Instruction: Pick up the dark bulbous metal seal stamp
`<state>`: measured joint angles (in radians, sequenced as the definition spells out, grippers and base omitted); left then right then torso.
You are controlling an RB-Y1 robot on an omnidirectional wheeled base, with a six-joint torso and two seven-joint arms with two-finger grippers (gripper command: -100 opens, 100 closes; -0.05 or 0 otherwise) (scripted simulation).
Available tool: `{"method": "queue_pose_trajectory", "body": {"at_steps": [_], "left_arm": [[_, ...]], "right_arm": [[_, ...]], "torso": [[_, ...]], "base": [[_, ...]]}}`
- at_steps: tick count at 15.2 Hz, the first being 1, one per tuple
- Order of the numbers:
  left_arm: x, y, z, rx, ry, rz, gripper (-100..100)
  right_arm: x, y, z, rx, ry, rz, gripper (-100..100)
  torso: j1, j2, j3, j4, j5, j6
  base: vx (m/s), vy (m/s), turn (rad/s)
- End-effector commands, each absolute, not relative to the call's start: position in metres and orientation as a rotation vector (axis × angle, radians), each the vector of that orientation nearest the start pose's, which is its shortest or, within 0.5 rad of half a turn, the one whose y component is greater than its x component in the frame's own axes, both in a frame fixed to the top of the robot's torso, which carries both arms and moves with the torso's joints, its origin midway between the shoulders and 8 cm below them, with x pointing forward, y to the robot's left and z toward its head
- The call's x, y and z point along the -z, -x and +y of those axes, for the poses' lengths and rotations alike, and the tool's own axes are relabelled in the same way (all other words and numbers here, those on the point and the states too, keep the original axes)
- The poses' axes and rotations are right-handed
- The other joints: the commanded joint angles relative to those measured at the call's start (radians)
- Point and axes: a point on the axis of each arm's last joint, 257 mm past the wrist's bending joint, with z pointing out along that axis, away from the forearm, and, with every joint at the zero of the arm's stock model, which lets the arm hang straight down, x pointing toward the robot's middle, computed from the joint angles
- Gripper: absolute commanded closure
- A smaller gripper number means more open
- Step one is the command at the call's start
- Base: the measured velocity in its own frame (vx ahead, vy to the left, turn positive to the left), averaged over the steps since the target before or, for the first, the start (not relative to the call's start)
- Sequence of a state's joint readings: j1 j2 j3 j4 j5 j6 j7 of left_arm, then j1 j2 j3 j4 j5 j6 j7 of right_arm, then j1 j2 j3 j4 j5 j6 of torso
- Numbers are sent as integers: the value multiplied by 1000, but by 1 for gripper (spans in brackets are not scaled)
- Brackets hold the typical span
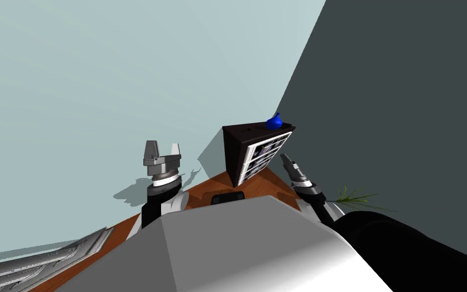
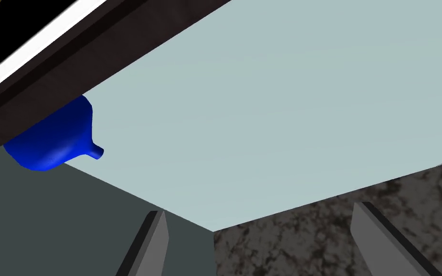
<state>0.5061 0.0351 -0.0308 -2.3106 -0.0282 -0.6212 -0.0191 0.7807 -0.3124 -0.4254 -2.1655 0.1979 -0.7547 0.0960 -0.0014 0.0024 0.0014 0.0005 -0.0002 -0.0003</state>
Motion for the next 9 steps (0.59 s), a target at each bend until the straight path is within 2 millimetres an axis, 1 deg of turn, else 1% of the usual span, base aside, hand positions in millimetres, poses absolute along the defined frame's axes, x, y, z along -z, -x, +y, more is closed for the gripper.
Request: {"method": "queue_pose_trajectory", "body": {"at_steps": [1,2,3,4,5,6,7,8,9], "left_arm": [[-56,-317,256,1332,494,560,0],[-56,-317,256,1331,494,560,0],[-56,-317,256,1332,494,560,0],[-56,-317,256,1332,494,560,0],[-56,-317,256,1332,494,560,0],[-56,-317,256,1332,494,560,0],[-56,-317,256,1331,494,560,0],[-56,-317,256,1332,494,560,0],[-56,-317,256,1332,494,560,0]], "right_arm": [[29,-272,-378,-608,-168,1103,-100],[38,-264,-388,-557,-137,1161,-100],[35,-262,-393,-537,-130,1159,-100],[43,-256,-400,-500,-96,1212,-100],[41,-252,-407,-474,-92,1217,-100],[39,-251,-409,-466,-89,1216,-100],[47,-242,-417,-421,-54,1275,-100],[43,-240,-423,-399,-47,1275,-100],[42,-240,-424,-394,-45,1274,-100]], "torso": [[0,0,0,0,0,0],[0,0,0,0,0,0],[0,0,0,0,0,0],[0,0,0,0,0,0],[0,0,0,0,0,0],[0,0,0,0,0,0],[0,-1,0,0,0,0],[0,-1,0,0,0,0],[0,-1,0,0,0,0]], "base": [[-21,-5,57],[-22,3,223],[-23,1,228],[-28,3,282],[-27,2,260],[-19,-2,90],[-21,6,206],[-21,3,226],[-14,-2,95]]}}
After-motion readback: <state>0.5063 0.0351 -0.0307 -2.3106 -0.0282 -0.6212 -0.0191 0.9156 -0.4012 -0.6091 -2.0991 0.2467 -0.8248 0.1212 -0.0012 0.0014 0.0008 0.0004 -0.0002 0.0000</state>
